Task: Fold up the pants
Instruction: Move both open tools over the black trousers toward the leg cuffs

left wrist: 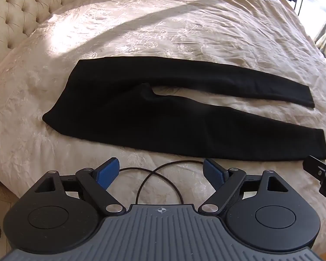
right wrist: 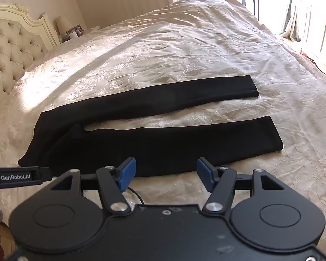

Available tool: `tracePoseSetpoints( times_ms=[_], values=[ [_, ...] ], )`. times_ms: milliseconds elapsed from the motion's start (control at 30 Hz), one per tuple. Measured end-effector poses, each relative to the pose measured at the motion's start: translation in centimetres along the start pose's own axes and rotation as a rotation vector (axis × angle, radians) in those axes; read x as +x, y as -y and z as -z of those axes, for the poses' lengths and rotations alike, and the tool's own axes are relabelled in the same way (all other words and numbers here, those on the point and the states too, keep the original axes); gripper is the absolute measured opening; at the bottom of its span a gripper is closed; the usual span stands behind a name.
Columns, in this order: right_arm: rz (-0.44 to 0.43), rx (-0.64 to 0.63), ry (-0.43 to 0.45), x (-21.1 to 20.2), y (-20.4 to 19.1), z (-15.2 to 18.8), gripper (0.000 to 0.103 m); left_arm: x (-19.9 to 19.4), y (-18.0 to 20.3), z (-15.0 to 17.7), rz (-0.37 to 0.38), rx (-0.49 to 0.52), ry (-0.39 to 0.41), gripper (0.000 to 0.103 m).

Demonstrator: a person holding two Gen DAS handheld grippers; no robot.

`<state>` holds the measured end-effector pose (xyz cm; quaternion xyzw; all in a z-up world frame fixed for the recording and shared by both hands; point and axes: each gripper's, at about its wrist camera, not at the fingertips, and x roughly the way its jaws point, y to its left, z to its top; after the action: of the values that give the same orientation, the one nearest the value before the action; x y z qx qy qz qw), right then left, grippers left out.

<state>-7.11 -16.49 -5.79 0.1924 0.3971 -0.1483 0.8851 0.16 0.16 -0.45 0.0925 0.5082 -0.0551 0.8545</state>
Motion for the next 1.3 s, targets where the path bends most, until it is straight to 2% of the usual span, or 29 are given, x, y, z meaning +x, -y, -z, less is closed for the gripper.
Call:
tracePoseSetpoints(
  times_ms=[900,1100,1300],
  values=[
    [0.033,-0.020,-0.031,0.5,-0.6,-0.3,0.065,0.4,-0.2,0.6,-0.020,0.016,-0.010,0.084],
    [0.125,-0.069,-0.029,0.7,-1.1,-0.4,0.065,0.5,-0.4,0.5,-0.025,0.018,-0.010,0.084],
    [0.178,-0.100,-0.013,0.9,-1.5,-0.3,0.066,0.6,-0.7,0.5,-0.034,0.010,-0.013,0.084]
  ],
)
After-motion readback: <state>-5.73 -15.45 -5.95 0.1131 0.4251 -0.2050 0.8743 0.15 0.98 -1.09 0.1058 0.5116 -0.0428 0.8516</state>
